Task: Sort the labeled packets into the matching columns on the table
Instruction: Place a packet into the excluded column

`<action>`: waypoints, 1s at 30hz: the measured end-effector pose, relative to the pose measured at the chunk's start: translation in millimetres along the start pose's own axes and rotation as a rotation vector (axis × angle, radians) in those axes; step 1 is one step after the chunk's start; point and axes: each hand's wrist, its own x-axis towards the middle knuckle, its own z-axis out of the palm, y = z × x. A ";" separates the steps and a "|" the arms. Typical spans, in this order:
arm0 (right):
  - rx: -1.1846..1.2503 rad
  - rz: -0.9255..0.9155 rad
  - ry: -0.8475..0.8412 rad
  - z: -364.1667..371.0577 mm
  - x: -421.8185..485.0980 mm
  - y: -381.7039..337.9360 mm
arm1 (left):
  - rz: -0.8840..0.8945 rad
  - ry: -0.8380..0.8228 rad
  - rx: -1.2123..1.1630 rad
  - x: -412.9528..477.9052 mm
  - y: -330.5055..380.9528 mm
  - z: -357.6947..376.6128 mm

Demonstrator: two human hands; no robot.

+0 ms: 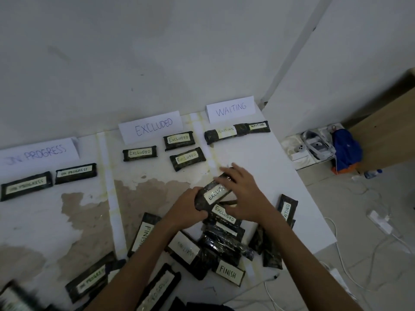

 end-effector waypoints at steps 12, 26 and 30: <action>-0.235 -0.365 -0.200 56.7 115.6 -50.1 | -0.134 0.217 0.040 -22.0 -70.8 -112.0; -0.160 -0.162 -0.267 123.6 191.4 -76.8 | -0.245 0.575 0.166 -15.0 -146.7 -142.2; -0.131 -0.167 -0.235 127.9 192.3 -75.0 | -0.214 0.535 0.234 -31.4 -153.2 -131.0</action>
